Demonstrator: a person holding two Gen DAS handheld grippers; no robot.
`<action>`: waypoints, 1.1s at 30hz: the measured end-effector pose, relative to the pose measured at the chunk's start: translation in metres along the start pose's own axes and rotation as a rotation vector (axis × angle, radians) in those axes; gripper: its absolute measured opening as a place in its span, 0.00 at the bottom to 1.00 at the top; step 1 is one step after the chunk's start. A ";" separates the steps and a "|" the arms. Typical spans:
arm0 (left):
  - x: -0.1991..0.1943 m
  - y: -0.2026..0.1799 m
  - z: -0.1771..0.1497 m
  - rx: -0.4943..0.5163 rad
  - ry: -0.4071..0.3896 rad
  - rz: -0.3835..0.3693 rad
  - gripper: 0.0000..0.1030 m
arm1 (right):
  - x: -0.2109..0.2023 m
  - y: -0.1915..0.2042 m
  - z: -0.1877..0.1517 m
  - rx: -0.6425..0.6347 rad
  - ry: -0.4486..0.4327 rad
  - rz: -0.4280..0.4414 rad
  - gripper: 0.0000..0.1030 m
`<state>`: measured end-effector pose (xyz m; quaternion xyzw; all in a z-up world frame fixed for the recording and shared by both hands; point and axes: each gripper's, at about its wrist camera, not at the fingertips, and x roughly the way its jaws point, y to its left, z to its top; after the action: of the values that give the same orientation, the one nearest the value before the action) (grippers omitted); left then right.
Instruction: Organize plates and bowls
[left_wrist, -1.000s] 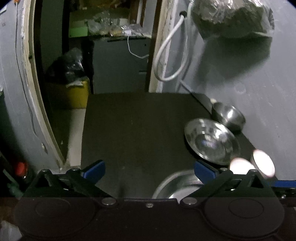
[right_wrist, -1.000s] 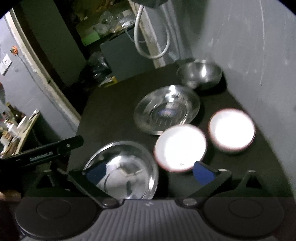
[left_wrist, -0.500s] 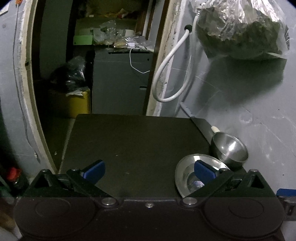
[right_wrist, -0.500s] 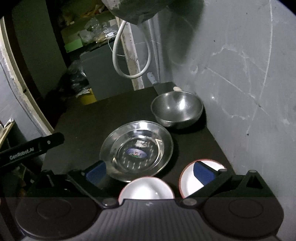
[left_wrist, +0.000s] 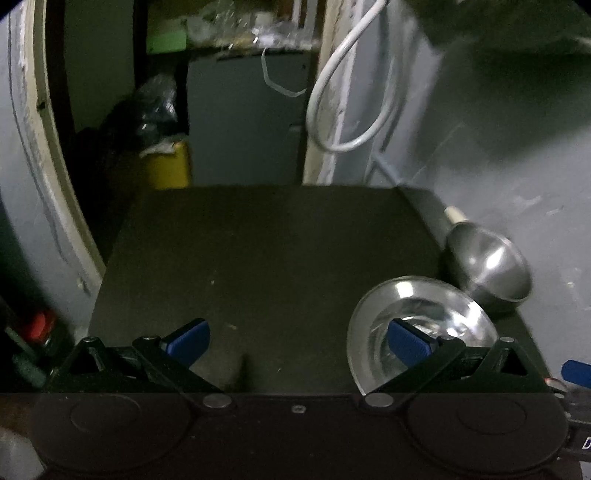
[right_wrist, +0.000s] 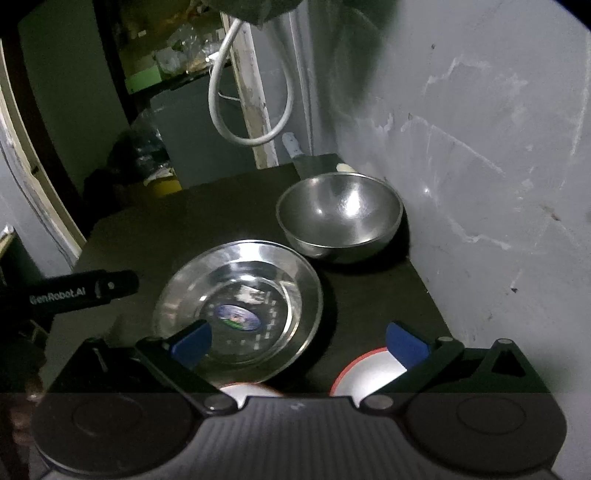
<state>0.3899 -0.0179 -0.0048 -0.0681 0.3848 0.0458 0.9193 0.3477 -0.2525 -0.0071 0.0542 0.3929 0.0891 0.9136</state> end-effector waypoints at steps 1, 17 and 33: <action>0.003 0.001 0.000 -0.003 0.012 0.006 0.99 | 0.005 -0.001 0.000 -0.004 0.006 -0.003 1.00; 0.026 -0.014 0.002 0.083 0.045 0.046 0.99 | 0.051 0.005 0.004 -0.098 0.055 -0.013 1.00; 0.032 -0.027 -0.004 0.154 0.075 -0.080 0.89 | 0.067 0.010 0.001 -0.100 0.092 0.037 0.85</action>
<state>0.4128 -0.0441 -0.0284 -0.0141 0.4185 -0.0233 0.9078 0.3926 -0.2288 -0.0520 0.0114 0.4287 0.1282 0.8943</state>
